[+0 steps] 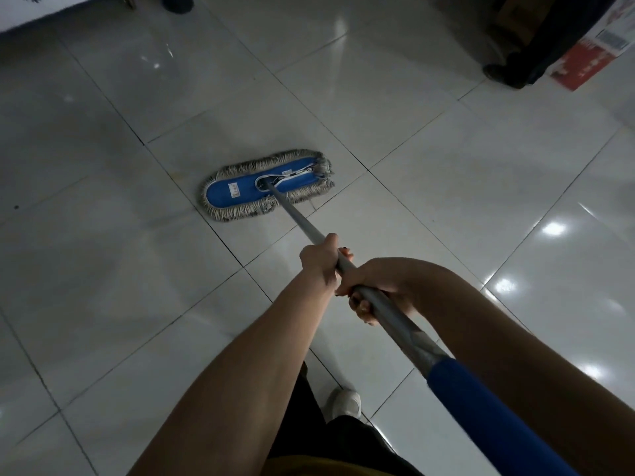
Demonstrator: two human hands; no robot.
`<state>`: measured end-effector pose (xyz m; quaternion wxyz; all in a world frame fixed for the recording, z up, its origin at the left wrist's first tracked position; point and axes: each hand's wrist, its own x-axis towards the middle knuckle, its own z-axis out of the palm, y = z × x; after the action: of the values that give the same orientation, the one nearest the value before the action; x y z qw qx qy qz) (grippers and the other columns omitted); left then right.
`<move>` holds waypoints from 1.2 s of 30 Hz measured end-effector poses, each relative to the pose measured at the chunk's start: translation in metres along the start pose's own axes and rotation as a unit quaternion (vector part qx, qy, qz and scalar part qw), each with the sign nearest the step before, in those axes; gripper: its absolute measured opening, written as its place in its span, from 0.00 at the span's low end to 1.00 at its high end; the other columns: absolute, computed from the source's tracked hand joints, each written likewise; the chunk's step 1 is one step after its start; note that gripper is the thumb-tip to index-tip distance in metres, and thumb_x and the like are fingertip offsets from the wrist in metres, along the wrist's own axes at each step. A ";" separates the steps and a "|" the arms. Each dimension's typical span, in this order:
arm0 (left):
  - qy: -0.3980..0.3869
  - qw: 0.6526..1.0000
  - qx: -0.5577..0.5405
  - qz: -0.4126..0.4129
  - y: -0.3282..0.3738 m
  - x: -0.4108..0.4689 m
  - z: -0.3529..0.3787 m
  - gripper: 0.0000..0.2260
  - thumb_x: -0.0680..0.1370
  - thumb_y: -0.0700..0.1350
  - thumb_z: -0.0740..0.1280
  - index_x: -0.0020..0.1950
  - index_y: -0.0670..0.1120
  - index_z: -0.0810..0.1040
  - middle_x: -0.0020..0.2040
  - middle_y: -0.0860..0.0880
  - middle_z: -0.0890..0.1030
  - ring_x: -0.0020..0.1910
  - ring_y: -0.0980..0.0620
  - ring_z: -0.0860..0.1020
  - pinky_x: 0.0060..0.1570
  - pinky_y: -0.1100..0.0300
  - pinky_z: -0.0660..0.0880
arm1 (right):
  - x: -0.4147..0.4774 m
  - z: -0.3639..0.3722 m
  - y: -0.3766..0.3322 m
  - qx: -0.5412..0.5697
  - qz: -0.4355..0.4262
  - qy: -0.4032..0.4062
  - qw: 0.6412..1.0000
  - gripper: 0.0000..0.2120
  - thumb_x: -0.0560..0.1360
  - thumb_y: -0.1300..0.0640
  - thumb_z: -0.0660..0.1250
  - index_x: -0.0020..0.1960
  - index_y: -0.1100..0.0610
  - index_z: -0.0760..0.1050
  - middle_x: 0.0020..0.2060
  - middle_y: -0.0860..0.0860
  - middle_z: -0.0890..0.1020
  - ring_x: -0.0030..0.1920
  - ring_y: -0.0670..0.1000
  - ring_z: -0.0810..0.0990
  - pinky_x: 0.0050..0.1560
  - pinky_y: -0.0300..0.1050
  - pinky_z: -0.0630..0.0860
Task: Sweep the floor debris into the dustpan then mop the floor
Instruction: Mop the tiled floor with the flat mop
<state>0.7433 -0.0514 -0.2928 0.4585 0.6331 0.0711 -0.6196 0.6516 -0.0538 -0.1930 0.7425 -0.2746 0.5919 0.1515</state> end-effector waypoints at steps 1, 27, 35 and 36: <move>-0.003 1.000 0.009 -0.006 0.010 0.008 -0.002 0.07 0.75 0.39 0.62 0.37 0.40 0.70 0.28 0.46 0.76 0.19 0.56 0.75 0.21 0.67 0.70 | 0.004 0.002 -0.009 0.004 0.004 0.000 1.000 0.07 0.75 0.66 0.63 0.38 0.62 0.70 0.21 0.53 0.74 0.17 0.47 0.72 0.21 0.34 0.72; 0.032 0.999 -0.028 -0.025 0.055 0.057 0.000 0.11 0.78 0.34 0.62 0.36 0.40 0.68 0.31 0.47 0.70 0.25 0.55 0.69 0.17 0.69 0.68 | 0.005 0.009 -0.033 0.071 -0.034 -0.067 0.995 0.11 0.75 0.68 0.60 0.35 0.60 0.68 0.20 0.52 0.73 0.17 0.46 0.71 0.21 0.33 0.71; 0.070 0.994 -0.084 -0.021 -0.037 0.002 -0.030 0.08 0.77 0.35 0.64 0.37 0.39 0.71 0.31 0.46 0.73 0.23 0.55 0.72 0.20 0.66 0.70 | -0.016 0.008 0.063 0.023 -0.030 -0.099 0.994 0.14 0.76 0.67 0.60 0.32 0.61 0.70 0.19 0.51 0.73 0.17 0.45 0.71 0.20 0.32 0.70; 0.074 0.993 -0.086 -0.022 -0.043 -0.002 -0.033 0.08 0.77 0.35 0.65 0.38 0.39 0.71 0.32 0.46 0.73 0.25 0.55 0.73 0.22 0.65 0.71 | -0.016 0.009 0.069 0.021 -0.028 -0.102 0.994 0.15 0.76 0.67 0.60 0.31 0.61 0.70 0.19 0.51 0.73 0.16 0.45 0.71 0.20 0.32 0.70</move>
<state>0.7382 -0.0037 -0.3189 0.4908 0.6341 0.1716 -0.5724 0.6163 0.0083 -0.1920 0.8086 -0.2587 0.5080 0.1455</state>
